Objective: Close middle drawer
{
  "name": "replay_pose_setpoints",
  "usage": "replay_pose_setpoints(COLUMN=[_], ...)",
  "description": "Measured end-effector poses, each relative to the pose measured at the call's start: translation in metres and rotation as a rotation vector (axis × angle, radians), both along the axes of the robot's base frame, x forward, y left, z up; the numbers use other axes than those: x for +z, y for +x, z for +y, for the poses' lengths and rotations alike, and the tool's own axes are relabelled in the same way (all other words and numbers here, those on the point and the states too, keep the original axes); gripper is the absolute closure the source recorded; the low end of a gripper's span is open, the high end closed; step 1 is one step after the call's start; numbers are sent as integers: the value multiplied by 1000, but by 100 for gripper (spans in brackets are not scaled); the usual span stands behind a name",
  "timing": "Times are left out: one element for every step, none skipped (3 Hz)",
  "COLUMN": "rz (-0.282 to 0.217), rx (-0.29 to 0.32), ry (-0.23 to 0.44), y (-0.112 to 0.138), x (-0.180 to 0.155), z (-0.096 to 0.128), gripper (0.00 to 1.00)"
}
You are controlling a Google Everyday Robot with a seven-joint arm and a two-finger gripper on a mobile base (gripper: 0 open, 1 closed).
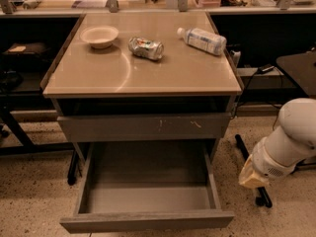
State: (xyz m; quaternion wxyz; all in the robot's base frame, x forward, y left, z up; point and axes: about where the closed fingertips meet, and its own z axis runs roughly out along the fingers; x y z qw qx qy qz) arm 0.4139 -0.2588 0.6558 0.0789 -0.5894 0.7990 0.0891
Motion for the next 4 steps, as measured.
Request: replay_pose_setpoints(rz=[67, 93, 75, -13], rx=[-55, -104, -92, -42], ry=[22, 53, 131, 236], y=[-4, -4, -1, -2], x=[-82, -155, -184, -170], z=[-8, -18, -18, -11], gripper=[100, 100, 100, 100])
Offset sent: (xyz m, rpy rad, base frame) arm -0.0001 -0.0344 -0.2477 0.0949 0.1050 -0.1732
